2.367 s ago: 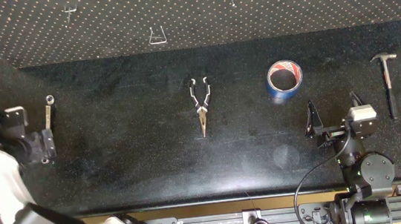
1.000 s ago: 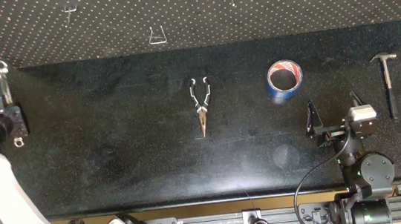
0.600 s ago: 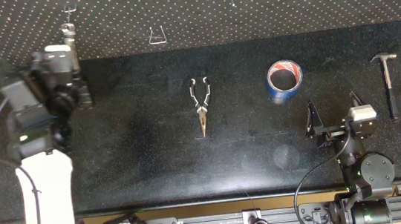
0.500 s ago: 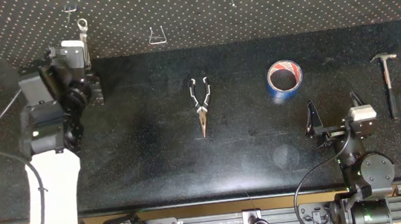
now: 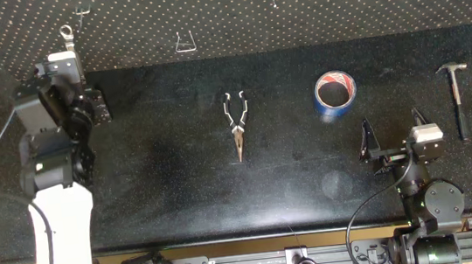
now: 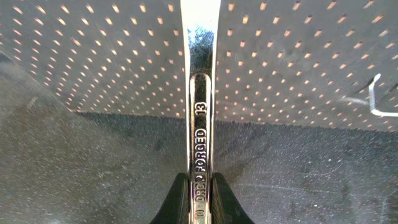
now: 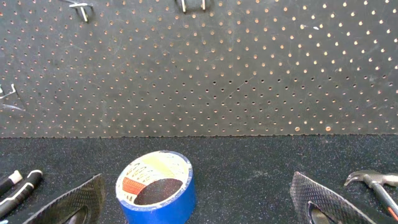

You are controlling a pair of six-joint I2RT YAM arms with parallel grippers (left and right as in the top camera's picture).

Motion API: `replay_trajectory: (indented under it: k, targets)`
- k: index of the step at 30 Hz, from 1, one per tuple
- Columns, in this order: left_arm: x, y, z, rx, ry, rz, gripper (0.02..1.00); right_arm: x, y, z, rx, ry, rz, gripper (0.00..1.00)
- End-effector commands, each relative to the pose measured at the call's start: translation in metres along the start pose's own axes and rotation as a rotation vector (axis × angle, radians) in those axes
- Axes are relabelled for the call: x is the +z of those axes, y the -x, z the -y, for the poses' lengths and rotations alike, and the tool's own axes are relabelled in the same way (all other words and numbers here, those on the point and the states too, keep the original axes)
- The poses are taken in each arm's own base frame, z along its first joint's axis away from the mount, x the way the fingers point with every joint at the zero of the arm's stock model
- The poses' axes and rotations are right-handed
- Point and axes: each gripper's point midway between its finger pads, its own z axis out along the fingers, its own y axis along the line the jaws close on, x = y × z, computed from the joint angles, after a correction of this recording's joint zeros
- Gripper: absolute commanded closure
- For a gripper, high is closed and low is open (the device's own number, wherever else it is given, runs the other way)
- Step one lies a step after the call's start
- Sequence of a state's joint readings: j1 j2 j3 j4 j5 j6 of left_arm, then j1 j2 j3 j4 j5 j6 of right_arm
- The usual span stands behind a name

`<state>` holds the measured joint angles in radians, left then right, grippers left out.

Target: Place Tools Onto Pegboard

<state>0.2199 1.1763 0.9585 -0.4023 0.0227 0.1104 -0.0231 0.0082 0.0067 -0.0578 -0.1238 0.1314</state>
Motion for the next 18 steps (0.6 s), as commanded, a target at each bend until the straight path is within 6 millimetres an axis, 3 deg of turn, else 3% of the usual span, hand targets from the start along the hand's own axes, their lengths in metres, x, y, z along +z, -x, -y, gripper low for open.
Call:
replay_trajectory:
  k: [1,5,10,18]
  targets:
    - [-0.021,0.01,0.001,-0.001,-0.004,0.056,0.991,0.0,-0.001,0.0,0.017,-0.001,-0.002,0.025]
    - [-0.013,-0.005,0.003,0.003,-0.013,0.008,0.991,0.0,-0.001,0.0,0.017,-0.001,-0.002,0.025]
    - [-0.003,-0.013,0.004,0.088,-0.018,-0.027,0.991,0.0,-0.001,0.0,0.017,-0.001,-0.002,0.025]
    - [0.005,-0.024,0.009,0.086,-0.049,-0.051,0.989,0.0,-0.001,0.0,0.017,-0.001,-0.002,0.025]
